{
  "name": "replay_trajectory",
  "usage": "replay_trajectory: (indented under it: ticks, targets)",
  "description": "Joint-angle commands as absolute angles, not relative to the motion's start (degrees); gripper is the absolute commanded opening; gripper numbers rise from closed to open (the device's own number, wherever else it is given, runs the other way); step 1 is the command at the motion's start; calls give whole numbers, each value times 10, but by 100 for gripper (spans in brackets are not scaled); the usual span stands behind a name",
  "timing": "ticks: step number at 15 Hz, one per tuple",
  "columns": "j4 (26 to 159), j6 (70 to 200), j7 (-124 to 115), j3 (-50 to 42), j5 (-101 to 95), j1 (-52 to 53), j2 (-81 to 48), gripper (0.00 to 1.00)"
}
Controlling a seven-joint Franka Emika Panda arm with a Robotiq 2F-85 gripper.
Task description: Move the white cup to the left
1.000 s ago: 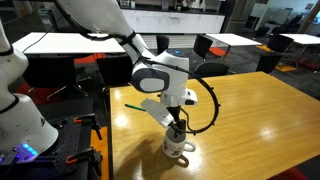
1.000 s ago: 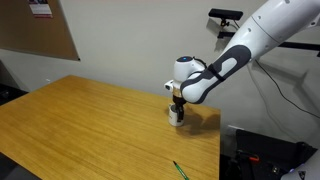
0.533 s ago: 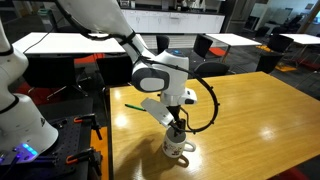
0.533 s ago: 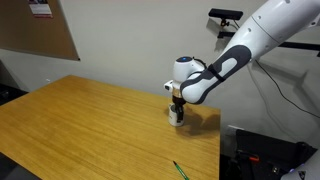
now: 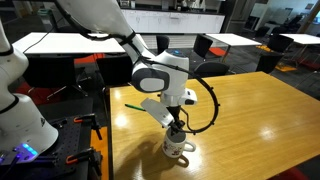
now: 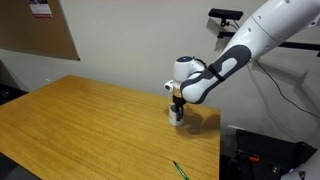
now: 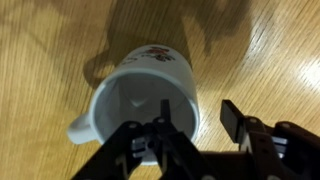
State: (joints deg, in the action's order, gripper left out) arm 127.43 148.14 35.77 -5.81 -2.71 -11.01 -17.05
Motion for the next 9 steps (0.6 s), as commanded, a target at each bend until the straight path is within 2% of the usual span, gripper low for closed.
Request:
replay_trajectory:
  ticks: [1, 4, 5, 9]
  targets:
    - [1276, 1478, 356, -50, -34, -120, -164, 25]
    - [1277, 1478, 357, -50, -34, -120, -163, 4]
    - [1278, 1478, 358, -50, -34, -120, -162, 0]
    - [1279, 1475, 362, -47, -34, -120, -159, 2]
